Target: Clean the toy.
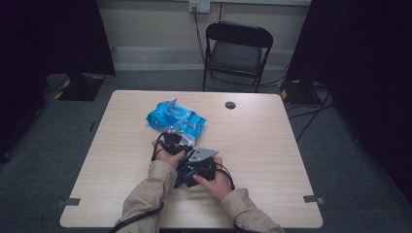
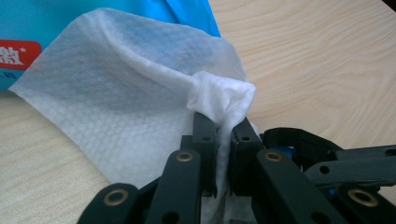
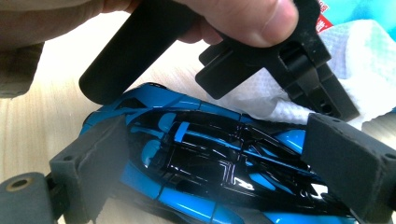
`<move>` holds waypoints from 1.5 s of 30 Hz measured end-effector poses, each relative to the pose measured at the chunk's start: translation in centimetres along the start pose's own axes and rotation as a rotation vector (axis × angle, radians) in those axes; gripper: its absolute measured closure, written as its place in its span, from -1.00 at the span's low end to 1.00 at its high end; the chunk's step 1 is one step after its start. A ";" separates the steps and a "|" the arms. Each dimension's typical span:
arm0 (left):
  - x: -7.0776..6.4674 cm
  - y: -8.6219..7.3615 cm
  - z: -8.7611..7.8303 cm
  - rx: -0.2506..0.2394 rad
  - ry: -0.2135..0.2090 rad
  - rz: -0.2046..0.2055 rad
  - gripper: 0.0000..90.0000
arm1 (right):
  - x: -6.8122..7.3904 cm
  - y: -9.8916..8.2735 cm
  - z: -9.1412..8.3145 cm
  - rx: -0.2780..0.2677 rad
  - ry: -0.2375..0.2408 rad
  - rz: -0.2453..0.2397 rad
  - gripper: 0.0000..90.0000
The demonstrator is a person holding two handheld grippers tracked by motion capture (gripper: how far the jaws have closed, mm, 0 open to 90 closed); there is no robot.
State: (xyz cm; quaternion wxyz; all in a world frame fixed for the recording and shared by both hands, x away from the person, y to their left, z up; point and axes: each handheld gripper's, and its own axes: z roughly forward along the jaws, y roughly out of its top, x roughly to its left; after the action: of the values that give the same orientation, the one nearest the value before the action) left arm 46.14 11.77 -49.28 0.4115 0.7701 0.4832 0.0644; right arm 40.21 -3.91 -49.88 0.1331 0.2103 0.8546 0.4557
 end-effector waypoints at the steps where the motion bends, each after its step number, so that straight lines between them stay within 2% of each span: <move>1: 0.0 -0.1 0.0 0.000 -0.001 -0.004 0.87 | 0.0 0.0 0.0 -0.001 -0.001 0.000 -0.85; 5: 0.3 -0.4 -0.2 0.011 -0.019 -0.026 0.88 | 0.0 0.0 0.0 -0.002 0.000 0.000 -0.85; 14: 0.4 -0.7 -0.8 0.056 0.000 0.003 0.88 | 0.0 0.0 0.0 0.002 0.001 0.000 -0.85; 17: 0.3 -0.9 -1.3 0.075 0.013 0.033 0.88 | 0.0 0.0 0.0 0.001 0.000 0.000 -0.85; 24: 0.5 -1.3 -2.0 0.096 0.011 0.048 0.88 | 0.0 0.0 0.0 0.003 0.001 0.001 -0.85; 31: 1.0 -2.1 -3.3 0.120 -0.003 0.037 0.88 | 0.0 0.0 0.0 0.003 0.001 0.000 -0.85; 41: 1.4 -3.3 -4.9 0.120 0.007 0.033 0.88 | 0.1 0.1 0.0 0.007 0.002 -0.001 -0.85; 45: 1.5 -3.4 -5.4 0.119 0.017 0.045 0.87 | 0.3 0.2 0.1 0.005 0.008 -0.004 -0.85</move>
State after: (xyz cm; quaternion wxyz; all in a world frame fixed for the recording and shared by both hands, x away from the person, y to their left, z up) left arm 41.83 16.72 -48.57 0.3594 0.8032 0.4724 0.0513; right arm 40.08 -3.61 -49.82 0.1299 0.2074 0.8568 0.4539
